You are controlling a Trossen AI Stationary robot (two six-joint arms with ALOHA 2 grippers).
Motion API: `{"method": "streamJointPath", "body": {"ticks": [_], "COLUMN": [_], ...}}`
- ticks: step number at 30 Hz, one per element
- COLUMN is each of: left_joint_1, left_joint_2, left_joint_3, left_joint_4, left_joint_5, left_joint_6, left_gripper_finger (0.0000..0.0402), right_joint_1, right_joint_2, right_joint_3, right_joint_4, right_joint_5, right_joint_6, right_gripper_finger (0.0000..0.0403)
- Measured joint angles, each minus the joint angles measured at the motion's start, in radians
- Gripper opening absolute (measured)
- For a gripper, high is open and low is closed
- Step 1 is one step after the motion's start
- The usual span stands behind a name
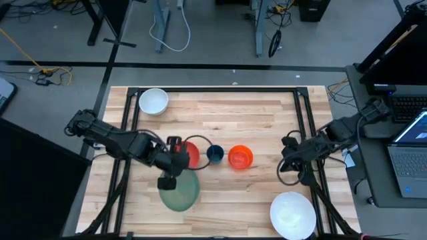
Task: Nest bowls inside each other
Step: Stack the green bowl onto the bottom white bowl
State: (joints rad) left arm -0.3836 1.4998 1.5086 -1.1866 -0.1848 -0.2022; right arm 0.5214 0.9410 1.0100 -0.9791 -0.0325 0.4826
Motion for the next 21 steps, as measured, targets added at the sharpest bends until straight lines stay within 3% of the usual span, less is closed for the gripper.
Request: {"method": "streamJointPath", "body": {"ticks": [9,21], "left_joint_1": [0.080,0.096], "left_joint_2": [0.000,0.000], "left_joint_3": [0.071,0.084], "left_joint_4": [0.009,0.036], "left_joint_5": [-0.003,-0.004], "left_joint_6": [0.159,0.210], "left_gripper_finger": [0.0000,0.0000], "right_joint_1": [0.041,0.064], "right_joint_2": [0.121,0.184], "right_joint_3": [0.000,0.000], "right_joint_4": [-0.021,-0.176], "right_joint_5": [-0.028,-0.135], "right_joint_6": [0.164,0.347], "right_gripper_finger": [0.0000,0.0007]}}
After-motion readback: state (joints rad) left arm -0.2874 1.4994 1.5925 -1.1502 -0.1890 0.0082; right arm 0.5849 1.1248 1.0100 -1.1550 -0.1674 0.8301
